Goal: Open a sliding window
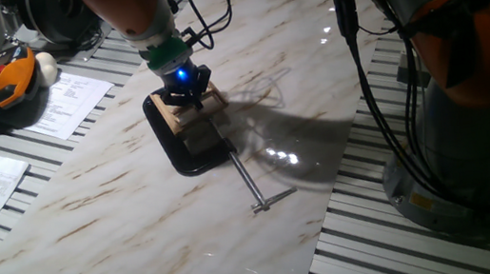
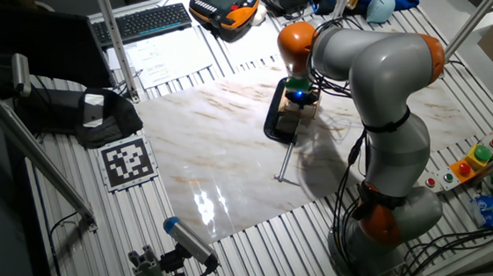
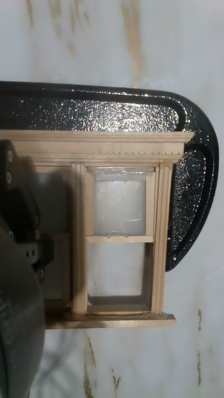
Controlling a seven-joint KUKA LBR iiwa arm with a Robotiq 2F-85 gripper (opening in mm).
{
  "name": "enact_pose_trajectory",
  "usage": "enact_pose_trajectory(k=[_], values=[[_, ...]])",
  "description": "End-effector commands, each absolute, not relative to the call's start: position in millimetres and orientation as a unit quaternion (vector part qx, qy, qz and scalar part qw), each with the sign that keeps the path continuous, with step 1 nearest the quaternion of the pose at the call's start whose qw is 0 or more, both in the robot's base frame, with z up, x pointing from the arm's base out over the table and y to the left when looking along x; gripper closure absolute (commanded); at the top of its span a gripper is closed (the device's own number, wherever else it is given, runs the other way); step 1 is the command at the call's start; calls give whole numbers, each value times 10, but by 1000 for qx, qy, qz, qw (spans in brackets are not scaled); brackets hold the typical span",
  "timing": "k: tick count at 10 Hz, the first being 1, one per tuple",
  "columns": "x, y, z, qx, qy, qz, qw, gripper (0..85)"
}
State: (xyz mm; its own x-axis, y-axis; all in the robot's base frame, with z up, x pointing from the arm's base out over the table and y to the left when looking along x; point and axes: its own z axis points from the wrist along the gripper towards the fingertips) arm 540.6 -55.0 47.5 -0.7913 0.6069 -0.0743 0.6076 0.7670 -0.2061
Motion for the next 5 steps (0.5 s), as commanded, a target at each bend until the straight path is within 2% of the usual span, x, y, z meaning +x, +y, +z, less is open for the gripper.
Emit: enact_pose_trajectory(k=[1,5], values=[[5406,-552,464,323,940,-109,1,850],[5413,-553,444,324,940,-108,1,850]])
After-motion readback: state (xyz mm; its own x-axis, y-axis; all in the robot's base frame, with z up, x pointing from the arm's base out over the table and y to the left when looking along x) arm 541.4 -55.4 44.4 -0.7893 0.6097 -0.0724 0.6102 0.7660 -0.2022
